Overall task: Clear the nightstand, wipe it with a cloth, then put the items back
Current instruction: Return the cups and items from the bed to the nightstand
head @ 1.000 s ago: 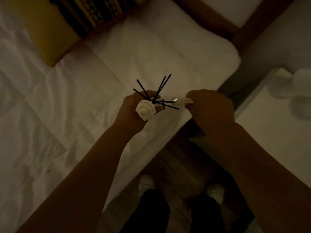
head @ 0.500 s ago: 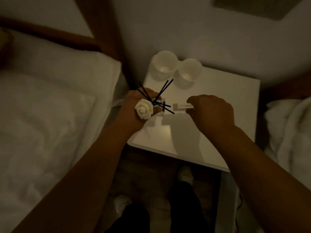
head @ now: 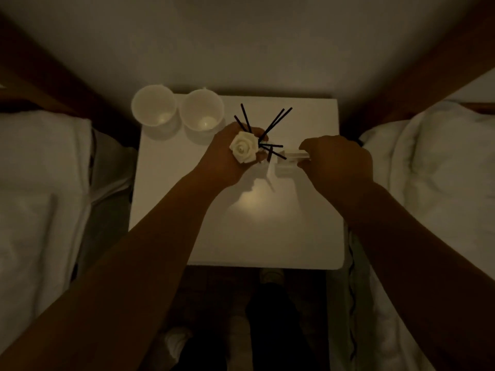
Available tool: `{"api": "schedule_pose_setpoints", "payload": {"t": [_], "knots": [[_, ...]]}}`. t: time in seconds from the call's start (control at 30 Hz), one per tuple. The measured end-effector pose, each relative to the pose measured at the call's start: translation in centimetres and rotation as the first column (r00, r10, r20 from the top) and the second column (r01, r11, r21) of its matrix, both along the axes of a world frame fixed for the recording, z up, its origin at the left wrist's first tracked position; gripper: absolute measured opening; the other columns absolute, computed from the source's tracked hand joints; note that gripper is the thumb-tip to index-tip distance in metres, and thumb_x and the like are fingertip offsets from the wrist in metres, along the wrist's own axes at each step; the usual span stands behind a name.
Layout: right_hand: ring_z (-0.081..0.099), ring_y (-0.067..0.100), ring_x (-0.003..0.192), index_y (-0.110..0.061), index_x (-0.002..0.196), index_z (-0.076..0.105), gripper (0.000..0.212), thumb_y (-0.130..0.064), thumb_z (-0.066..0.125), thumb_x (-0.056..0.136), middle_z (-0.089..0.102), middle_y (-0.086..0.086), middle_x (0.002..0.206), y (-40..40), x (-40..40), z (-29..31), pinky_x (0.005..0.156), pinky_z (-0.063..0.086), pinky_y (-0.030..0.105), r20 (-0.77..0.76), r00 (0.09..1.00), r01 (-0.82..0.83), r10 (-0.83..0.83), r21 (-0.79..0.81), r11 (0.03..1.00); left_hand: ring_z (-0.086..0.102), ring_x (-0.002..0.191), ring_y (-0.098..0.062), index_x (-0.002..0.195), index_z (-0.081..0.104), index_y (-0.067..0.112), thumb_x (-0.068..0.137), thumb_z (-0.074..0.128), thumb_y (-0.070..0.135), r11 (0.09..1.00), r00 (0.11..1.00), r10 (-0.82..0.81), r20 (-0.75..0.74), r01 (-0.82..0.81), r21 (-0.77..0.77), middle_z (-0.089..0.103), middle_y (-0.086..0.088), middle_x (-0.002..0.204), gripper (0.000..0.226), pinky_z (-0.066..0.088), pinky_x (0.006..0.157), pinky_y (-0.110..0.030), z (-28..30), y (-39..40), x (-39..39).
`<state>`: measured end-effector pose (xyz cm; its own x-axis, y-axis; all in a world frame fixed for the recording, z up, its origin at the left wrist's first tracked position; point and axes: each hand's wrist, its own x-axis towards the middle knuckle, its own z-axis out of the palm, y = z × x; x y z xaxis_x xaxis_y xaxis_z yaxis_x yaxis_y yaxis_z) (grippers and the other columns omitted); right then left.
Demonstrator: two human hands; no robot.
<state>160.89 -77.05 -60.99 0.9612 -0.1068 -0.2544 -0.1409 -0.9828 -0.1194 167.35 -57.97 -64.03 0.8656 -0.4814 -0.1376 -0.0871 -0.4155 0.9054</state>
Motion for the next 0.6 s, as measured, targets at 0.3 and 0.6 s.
{"api": "schedule_pose_setpoints", "payload": {"t": [0.3,0.6], "knots": [[0.060,0.031,0.089,-0.015,0.094,0.064,0.015,-0.024,0.052,0.094,0.064,0.010,0.095,-3.3,2.4,-3.2,0.066,0.042,0.035,-0.013,1.000,0.011,-0.011,0.001,1.000,0.057,0.101,-0.007,0.113,0.062,0.011,0.080,0.073,0.007,0.985,0.998,-0.057,-0.003,0.057,0.166,0.060,0.001,0.112,0.034,0.044,0.088,-0.010,-2.8,-3.0,3.2],[0.060,0.028,0.093,-0.017,0.103,0.060,0.017,-0.030,0.052,0.095,0.062,0.008,0.103,-4.3,4.5,-4.9,0.068,0.042,0.036,-0.035,0.999,-0.042,0.040,-0.044,0.998,0.050,0.110,-0.002,0.129,0.053,0.017,0.088,0.065,0.008,0.946,0.977,-0.207,0.045,0.188,0.264,0.053,0.006,0.124,0.044,0.034,0.091,0.001,-4.2,-3.1,5.7]]}}
